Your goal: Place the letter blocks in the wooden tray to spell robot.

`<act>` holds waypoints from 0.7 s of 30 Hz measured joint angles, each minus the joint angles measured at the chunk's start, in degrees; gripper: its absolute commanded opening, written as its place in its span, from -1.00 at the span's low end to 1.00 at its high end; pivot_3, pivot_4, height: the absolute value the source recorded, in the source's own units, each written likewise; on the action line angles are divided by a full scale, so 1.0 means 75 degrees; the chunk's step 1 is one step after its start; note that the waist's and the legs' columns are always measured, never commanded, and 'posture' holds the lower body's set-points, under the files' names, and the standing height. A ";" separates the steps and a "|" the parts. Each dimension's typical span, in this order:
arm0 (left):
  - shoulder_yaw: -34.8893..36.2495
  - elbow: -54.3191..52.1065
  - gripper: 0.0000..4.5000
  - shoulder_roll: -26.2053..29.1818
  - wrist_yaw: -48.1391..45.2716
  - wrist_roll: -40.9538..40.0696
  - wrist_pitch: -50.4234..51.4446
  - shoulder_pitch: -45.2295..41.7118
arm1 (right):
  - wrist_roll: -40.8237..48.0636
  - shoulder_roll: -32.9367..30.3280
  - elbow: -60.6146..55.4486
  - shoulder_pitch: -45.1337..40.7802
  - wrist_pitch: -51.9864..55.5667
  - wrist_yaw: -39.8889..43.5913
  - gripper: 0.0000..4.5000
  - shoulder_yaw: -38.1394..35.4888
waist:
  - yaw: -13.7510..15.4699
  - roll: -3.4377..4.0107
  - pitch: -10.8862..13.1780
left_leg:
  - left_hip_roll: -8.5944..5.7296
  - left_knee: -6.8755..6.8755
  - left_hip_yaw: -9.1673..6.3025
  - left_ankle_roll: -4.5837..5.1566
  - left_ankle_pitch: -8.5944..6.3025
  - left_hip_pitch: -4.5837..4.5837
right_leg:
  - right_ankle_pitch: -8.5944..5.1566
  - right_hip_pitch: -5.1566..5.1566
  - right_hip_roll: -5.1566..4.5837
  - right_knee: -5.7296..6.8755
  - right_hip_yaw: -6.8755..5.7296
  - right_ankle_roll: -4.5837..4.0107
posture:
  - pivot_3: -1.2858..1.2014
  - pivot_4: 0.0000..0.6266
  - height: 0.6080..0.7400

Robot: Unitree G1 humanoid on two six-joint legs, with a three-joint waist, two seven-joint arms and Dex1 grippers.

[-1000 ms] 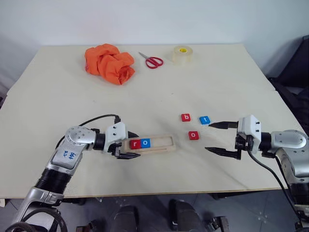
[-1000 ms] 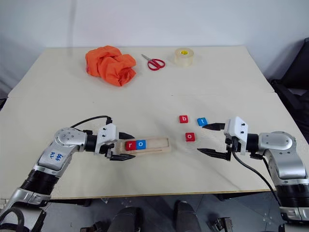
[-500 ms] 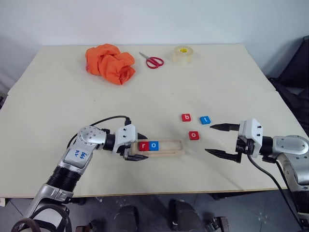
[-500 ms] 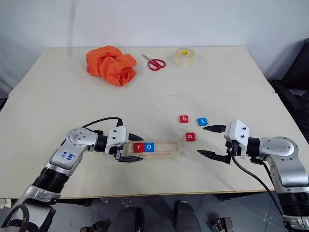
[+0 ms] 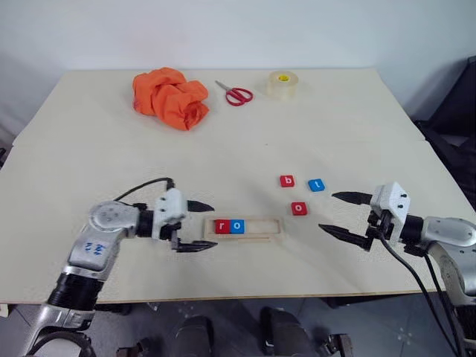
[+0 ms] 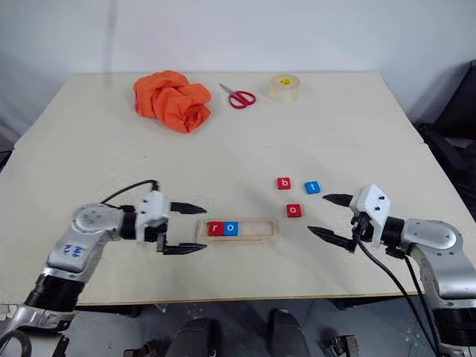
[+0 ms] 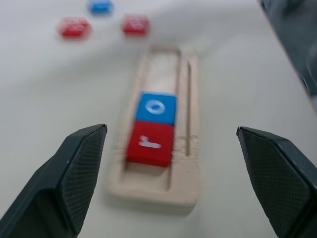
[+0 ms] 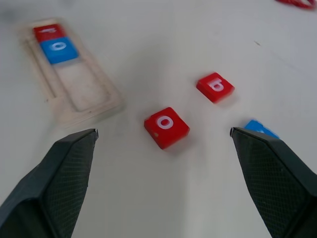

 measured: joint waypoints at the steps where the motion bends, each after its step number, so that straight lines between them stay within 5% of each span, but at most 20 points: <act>1: 0.0164 0.0130 0.98 0.0002 -0.0128 -0.0125 -0.0196 0.0028 | 0.0002 0.0103 -0.0170 0.0089 0.0168 -0.0231 1.00 -0.0011 | 0.0003 0.0000 0.0000 | 0.0000 0.0000 -0.0001 0.0000 0.0000 0.0000 | 0.0000 0.0001 0.0000 0.0000 -0.0001 -0.0001 | 0.03 -0.52 1.00; 11: 0.0538 0.2191 0.98 -0.0018 -0.1835 -0.0530 -0.2028 0.0224 | -0.0013 0.1335 -0.2002 0.0986 0.1362 -0.2634 1.00 -0.0195 | 0.0012 -0.0001 -0.0001 | -0.0001 -0.0001 0.0000 0.0004 -0.0003 -0.0002 | -0.0002 0.0002 -0.0002 -0.0005 -0.0003 -0.0003 | 0.03 -0.52 1.00; 21: 0.0314 0.2515 0.98 -0.0227 -0.2119 -0.0538 -0.2014 -0.0240 | -0.0031 0.1648 -0.2368 0.1238 0.1645 -0.3210 1.00 0.0087 | -0.0020 -0.0007 -0.0003 | -0.0001 -0.0005 -0.0001 0.0008 -0.0004 -0.0005 | -0.0002 0.0000 0.0002 -0.0007 -0.0003 -0.0002 | 0.03 -0.52 1.00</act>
